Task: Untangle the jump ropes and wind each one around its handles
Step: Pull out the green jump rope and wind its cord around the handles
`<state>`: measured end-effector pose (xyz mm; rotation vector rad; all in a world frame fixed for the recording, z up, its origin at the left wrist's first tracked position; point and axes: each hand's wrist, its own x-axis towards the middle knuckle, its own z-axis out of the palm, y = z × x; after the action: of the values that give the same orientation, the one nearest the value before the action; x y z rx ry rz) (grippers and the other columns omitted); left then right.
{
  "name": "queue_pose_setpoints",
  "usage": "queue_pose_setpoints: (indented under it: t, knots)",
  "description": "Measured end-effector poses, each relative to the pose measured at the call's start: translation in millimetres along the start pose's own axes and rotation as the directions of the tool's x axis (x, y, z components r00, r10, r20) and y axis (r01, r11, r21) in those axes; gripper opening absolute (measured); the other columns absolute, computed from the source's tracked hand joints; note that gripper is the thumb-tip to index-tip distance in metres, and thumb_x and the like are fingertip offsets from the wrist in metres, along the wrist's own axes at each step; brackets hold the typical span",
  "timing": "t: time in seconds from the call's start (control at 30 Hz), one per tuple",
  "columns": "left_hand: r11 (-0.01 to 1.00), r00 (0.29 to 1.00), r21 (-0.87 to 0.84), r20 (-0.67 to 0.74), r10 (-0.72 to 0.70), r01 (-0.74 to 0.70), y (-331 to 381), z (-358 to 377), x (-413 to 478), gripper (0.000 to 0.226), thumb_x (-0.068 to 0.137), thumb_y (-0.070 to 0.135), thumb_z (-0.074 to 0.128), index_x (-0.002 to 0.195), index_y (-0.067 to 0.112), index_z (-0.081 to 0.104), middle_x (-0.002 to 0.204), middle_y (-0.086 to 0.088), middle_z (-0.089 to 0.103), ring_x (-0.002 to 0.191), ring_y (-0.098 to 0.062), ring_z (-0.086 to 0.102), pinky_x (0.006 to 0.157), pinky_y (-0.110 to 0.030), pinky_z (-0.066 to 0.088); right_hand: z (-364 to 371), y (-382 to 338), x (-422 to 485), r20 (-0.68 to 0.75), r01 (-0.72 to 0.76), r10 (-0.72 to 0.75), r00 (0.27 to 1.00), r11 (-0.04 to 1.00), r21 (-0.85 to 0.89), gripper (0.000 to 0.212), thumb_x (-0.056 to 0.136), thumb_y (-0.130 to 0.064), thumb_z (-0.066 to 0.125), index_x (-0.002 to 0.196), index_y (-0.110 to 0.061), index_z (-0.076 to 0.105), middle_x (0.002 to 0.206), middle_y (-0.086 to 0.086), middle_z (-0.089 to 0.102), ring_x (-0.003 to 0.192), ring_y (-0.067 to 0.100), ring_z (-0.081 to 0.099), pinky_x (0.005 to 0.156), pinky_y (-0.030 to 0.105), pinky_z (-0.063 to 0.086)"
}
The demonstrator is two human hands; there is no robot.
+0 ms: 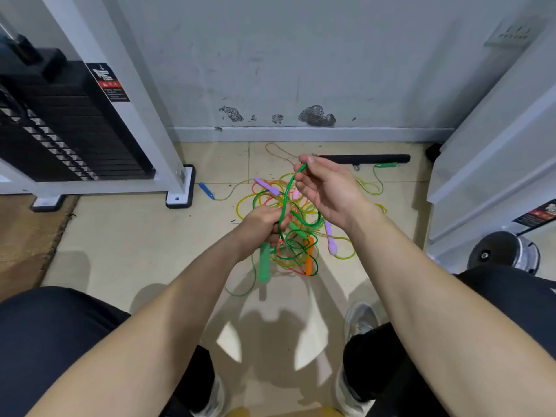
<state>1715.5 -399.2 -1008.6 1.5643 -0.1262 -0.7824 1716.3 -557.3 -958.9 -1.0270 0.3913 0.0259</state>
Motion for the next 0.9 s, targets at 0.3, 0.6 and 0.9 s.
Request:
queue_pose_setpoints:
  t: [0.3,0.6,0.9]
  knots:
    - [0.649,0.993,-0.752,0.083,-0.084,0.118,54,-8,-7,0.056,0.101,0.048,0.039,0.052,0.022,0.039,0.053,0.008,0.022,0.029,-0.004,0.020,0.035,-0.019,0.028,-34,72,-11,-0.145,-0.029,-0.076,0.986,0.792,-0.610,0.034,0.087,-0.011,0.044,0.100,-0.015,0.075,0.093,0.003,0.069,0.075,0.010,0.055,0.072,0.024,0.043]
    - [0.568,0.965,-0.813,-0.234,-0.115,-0.129,65,-65,-1,0.051,0.106,0.045,0.031,0.061,0.022,0.040,0.060,0.008,0.030,0.036,-0.003,0.026,0.040,-0.016,0.025,-80,119,-19,-0.101,-0.162,0.225,0.969,0.274,-0.948,0.023,0.098,-0.023,0.048,0.092,-0.016,0.068,0.097,0.005,0.069,0.094,0.026,0.062,0.080,0.036,0.045]
    - [0.963,0.820,0.154,-0.564,-0.099,0.223,-23,-53,7,0.024,0.105,0.022,0.042,0.096,0.019,0.065,0.110,0.000,0.066,0.045,-0.008,0.065,0.034,-0.017,0.026,-40,31,-4,-0.093,-0.133,0.098,0.991,0.825,-0.549,0.022,0.104,-0.018,0.053,0.119,-0.002,0.056,0.086,0.009,0.075,0.059,0.024,0.067,0.053,0.027,0.056]
